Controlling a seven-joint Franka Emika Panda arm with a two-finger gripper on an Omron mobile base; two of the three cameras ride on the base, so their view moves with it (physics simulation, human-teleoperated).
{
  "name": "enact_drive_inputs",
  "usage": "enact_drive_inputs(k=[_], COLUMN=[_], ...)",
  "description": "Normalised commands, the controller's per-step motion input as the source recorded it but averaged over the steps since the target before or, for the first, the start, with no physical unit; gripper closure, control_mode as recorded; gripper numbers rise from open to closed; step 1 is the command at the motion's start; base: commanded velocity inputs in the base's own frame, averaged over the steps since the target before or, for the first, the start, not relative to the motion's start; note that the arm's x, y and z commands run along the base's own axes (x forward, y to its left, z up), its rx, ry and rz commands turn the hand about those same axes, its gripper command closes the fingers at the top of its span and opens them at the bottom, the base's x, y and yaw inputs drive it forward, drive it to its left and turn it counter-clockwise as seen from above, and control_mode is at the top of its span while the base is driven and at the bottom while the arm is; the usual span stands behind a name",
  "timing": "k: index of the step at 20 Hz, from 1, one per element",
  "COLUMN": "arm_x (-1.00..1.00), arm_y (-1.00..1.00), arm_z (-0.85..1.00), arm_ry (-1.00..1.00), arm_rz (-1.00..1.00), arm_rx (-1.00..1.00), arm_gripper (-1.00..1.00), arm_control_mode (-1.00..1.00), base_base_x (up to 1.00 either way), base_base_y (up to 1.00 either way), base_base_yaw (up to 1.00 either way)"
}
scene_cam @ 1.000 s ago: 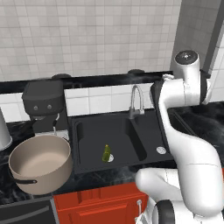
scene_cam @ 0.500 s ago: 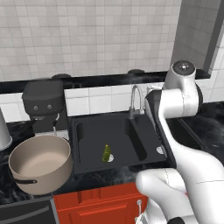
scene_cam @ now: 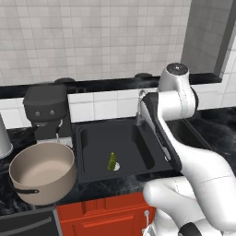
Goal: Dump the cucumber from the pot into the sink. Then turn on the water and wash the cucumber. Then turn off the water and put the cucumber back in the pot.
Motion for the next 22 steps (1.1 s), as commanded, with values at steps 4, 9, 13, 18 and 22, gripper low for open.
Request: enact_drive_inputs(k=[4,9,13,18,22], arm_x=[0.24,0.3,0.38,0.31,0.23], arm_y=[0.36,0.27,0.16,0.15,0.16], arm_z=[-0.29,-0.46,-0.55,-0.59,-0.59], arm_ry=[0.22,0.2,0.07,0.0,0.0], arm_rz=[0.08,0.03,0.0,0.0,0.0], arm_rx=[0.03,0.02,0.0,0.0,0.0], arm_gripper=[-1.0,-1.0,-1.0,-1.0,-1.0], arm_control_mode=[-1.0,-1.0,-1.0,-1.0,-1.0], base_base_x=[0.0,0.0,0.0,0.0,0.0], base_base_y=[0.0,0.0,0.0,0.0,0.0], base_base_yaw=[0.0,0.0,0.0,0.0,0.0])
